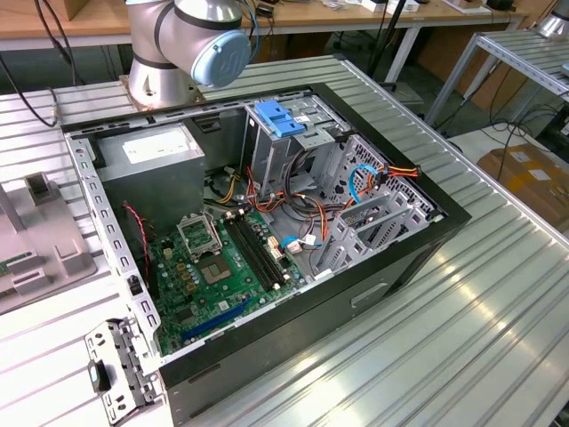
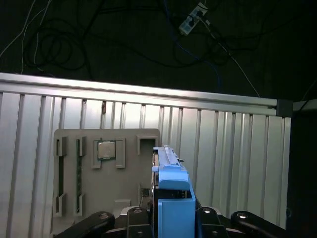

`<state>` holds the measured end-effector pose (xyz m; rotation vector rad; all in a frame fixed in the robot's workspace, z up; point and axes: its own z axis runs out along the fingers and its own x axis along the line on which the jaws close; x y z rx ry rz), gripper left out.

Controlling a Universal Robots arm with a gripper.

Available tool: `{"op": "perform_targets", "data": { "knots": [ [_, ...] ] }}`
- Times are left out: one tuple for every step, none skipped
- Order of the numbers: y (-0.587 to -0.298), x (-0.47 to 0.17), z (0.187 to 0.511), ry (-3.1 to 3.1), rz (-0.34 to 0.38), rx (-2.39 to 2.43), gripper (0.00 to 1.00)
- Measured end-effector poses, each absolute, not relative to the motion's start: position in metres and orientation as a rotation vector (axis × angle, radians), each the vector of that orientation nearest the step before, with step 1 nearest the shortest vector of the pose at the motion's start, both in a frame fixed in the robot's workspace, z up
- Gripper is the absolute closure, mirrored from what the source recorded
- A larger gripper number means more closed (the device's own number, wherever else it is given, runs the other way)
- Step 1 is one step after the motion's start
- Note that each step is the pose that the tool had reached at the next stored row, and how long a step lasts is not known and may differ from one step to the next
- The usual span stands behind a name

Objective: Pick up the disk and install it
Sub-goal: 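Pick up the disk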

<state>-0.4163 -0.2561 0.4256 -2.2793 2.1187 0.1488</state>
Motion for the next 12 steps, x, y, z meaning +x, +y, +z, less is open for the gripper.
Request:
{"op": "perform_targets", "data": {
  "knots": [
    [-0.256, -0.416, 0.426, 2.118, 0.149, -2.279, 0.63],
    [-0.256, -0.416, 0.427, 2.118, 0.149, -2.279, 0.63],
    [-0.256, -0.416, 0.428, 2.118, 0.149, -2.279, 0.63],
    [-0.256, -0.416, 0.429, 2.118, 0.150, -2.279, 0.63],
    [-0.256, -0.416, 0.430, 2.118, 0.150, -2.279, 0.63],
    [-0.256, -0.416, 0.431, 2.118, 0.150, -2.278, 0.63],
    [-0.256, -0.416, 0.432, 2.118, 0.151, -2.278, 0.63],
    [-0.256, -0.416, 0.433, 2.117, 0.151, -2.278, 0.63],
    [-0.256, -0.416, 0.434, 2.117, 0.151, -2.278, 0.63],
    [-0.256, -0.416, 0.435, 2.117, 0.152, -2.278, 0.63],
    [-0.256, -0.416, 0.436, 2.117, 0.152, -2.278, 0.63],
    [-0.256, -0.416, 0.438, 2.117, 0.153, -2.277, 0.63]
  ]
}}
